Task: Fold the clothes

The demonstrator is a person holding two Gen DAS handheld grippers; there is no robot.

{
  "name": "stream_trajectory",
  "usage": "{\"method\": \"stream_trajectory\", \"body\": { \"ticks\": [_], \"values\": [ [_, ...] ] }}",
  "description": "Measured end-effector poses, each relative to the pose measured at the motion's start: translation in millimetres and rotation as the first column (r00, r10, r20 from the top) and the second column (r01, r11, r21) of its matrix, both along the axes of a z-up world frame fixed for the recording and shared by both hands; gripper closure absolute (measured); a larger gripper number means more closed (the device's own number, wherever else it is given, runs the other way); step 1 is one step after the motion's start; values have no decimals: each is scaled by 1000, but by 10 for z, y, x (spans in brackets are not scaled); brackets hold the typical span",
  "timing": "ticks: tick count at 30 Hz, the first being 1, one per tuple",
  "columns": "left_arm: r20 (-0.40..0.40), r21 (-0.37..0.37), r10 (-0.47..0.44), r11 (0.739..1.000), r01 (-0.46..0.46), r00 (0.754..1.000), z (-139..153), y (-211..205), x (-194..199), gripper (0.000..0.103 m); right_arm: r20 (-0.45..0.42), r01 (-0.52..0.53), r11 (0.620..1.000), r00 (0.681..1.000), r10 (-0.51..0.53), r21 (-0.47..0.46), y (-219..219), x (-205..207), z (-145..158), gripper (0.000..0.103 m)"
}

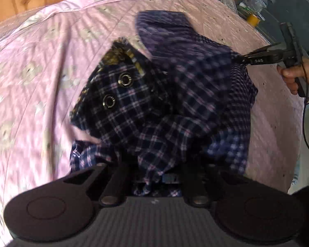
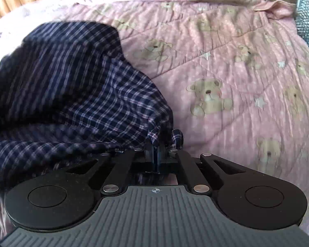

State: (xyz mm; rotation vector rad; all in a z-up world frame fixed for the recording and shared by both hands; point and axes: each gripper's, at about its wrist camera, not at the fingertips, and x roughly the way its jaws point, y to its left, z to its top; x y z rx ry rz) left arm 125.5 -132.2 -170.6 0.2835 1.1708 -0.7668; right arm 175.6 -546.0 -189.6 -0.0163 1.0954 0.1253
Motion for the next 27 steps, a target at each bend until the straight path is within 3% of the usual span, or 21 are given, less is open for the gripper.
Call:
{"method": "stream_trajectory", "body": {
  "ticks": [1,3,5,9,11,13,17,22,24,25,26,27],
  "values": [
    [4,-20,24,1000,-24,1000,94,69,-52,84,0,1,1000,1000,-1,3,-16,-31,33,100],
    [-2,-64,51,997,-51,999,273,225,-90,64,1,-5,1000,1000,5,8,-42,-36,102,93],
    [15,-87,75,993,-73,997,454,401,-79,41,19,-19,1000,1000,19,16,-48,-29,168,68],
    [58,-129,210,971,-201,976,666,744,134,32,53,-32,999,998,30,38,-88,49,267,44],
    [40,-193,290,941,-277,956,637,771,330,20,68,-25,998,997,21,57,-138,150,283,33],
    [-7,-225,306,927,-300,952,522,678,536,9,59,-17,996,998,12,93,-163,288,219,30],
    [-110,-257,272,921,-292,956,241,432,909,11,1,-23,989,1000,23,146,-77,453,29,34],
    [29,-353,94,932,-78,995,545,-196,739,9,-11,-15,990,1000,17,143,8,407,-72,48],
    [70,-321,38,947,-14,997,578,-437,706,3,-13,7,988,1000,-5,156,11,369,-84,56],
    [81,-288,10,957,14,997,541,-573,685,3,-18,16,987,1000,-14,162,16,359,-98,66],
    [75,-224,-21,974,37,997,399,-726,666,8,-22,26,985,999,-23,169,20,349,-111,84],
    [64,-152,-54,986,64,996,246,-856,671,22,-25,33,985,999,-29,171,30,341,-119,92]
  ]
}}
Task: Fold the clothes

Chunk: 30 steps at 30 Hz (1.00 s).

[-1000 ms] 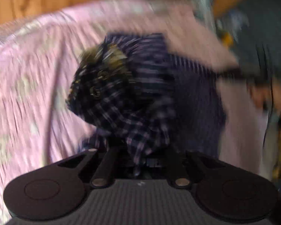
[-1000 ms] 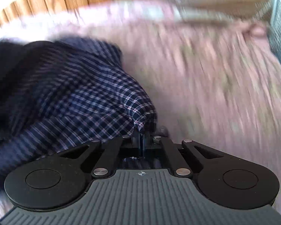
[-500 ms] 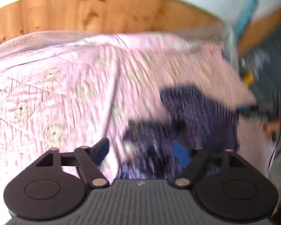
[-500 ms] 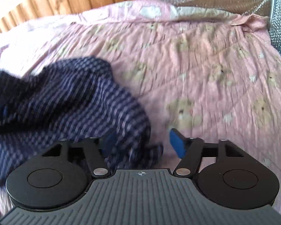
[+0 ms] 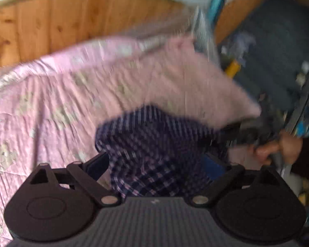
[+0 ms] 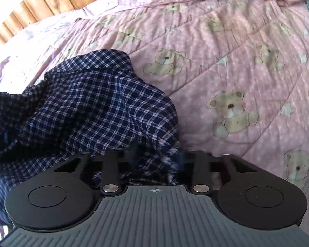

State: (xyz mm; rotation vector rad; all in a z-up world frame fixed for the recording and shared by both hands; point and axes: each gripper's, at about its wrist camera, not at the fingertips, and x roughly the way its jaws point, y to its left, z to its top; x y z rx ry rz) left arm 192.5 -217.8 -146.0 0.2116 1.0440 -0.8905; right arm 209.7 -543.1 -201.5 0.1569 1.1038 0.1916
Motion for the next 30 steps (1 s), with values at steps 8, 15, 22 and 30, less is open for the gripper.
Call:
{"method": "stream_trajectory", "body": {
  "ticks": [8,15,22,30],
  "values": [
    [26,-61,347,936,-345,937,452,1084,225,98,250,97,995,964,-92,-8,-12,-219,778,100],
    [282,-377,448,865,-331,848,1927,2316,-620,97,639,-29,997,766,72,-78,698,-736,2048,100],
    [-1,-54,519,853,-519,855,302,3092,-1431,79,270,-179,977,941,205,-118,1365,-905,852,87],
    [-60,130,610,789,-600,790,-338,3568,-2330,59,93,-247,950,959,268,-190,1266,-1436,434,55]
  ]
}}
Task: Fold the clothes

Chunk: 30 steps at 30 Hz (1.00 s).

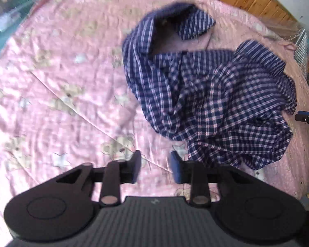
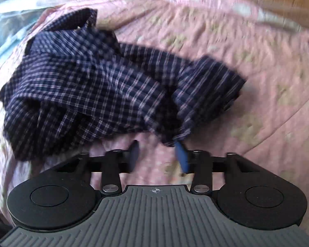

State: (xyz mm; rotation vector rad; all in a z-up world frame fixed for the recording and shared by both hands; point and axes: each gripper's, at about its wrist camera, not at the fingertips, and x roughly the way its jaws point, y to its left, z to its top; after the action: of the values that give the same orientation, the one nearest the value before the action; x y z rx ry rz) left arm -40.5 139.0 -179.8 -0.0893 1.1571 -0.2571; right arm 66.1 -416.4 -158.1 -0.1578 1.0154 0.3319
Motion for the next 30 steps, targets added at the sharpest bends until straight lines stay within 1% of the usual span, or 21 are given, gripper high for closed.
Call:
{"method": "stream_trajectory", "body": {
  "ticks": [2,3,4,5,6,7,9,11,13,15,16,17,18,19,20,22,25,27,28,29,30],
  "values": [
    [74,1,-30,1000,30,997,221,-52,54,43,47,-58,998,997,59,-37,-6,-5,129,54],
    [97,-6,-61,998,62,993,294,-142,149,40,65,-89,995,994,93,-53,40,27,192,53],
    [121,-12,-91,996,93,988,366,-232,243,34,79,-122,991,989,127,-62,104,67,248,52],
    [144,-17,-121,992,125,982,438,-321,338,29,87,-157,986,983,162,-64,147,104,275,50],
    [162,-16,-152,988,156,975,488,-411,434,28,93,-190,980,976,195,-63,198,182,292,49],
    [163,-5,-179,983,182,970,466,-510,545,28,97,-222,973,969,227,-59,248,258,298,47],
    [148,8,-219,975,220,965,319,-734,822,28,93,-281,959,954,284,-49,349,399,248,47],
    [120,5,-252,967,253,960,147,-922,1076,28,78,-316,947,944,320,-58,425,539,150,47],
    [76,-19,-300,953,302,951,-72,-1092,1277,28,58,-332,941,940,335,-59,430,664,40,48],
    [21,-29,-338,940,339,941,-296,-1222,1415,28,32,-335,941,941,336,-36,404,782,-56,49],
    [-1,-38,-344,938,344,939,-378,-1258,1460,28,16,-333,943,943,333,-10,391,837,-104,53],
    [-14,-59,-340,939,338,940,-437,-1259,1486,30,-3,-329,944,944,330,23,371,884,-150,61],
    [-28,-80,-335,940,332,942,-496,-1260,1513,34,-21,-327,943,944,328,56,347,921,-192,74],
    [-34,-100,-329,941,324,944,-528,-1252,1529,53,-35,-329,941,942,332,84,321,936,-220,97],
    [-27,-117,-319,942,314,947,-510,-1227,1525,74,-36,-334,938,940,338,97,310,934,-224,98],
    [2,-142,-296,945,293,955,-400,-1160,1479,87,2,-346,934,938,347,95,271,883,-168,99],
    [53,-167,-262,949,268,964,-186,-1051,1364,87,74,-347,931,937,340,113,174,804,11,99],
    [54,-175,-246,952,252,968,-134,-1009,1297,85,78,-351,927,936,343,131,144,808,23,97],
    [41,-173,-247,953,250,968,-161,-1018,1280,83,67,-355,925,935,349,139,144,829,-6,91],
    [26,-164,-253,953,253,967,-214,-1045,1266,79,52,-365,921,931,361,138,170,863,-67,83],
    [13,-151,-258,955,257,966,-267,-1077,1257,76,40,-377,917,926,375,130,216,899,-136,81]
  ]
}}
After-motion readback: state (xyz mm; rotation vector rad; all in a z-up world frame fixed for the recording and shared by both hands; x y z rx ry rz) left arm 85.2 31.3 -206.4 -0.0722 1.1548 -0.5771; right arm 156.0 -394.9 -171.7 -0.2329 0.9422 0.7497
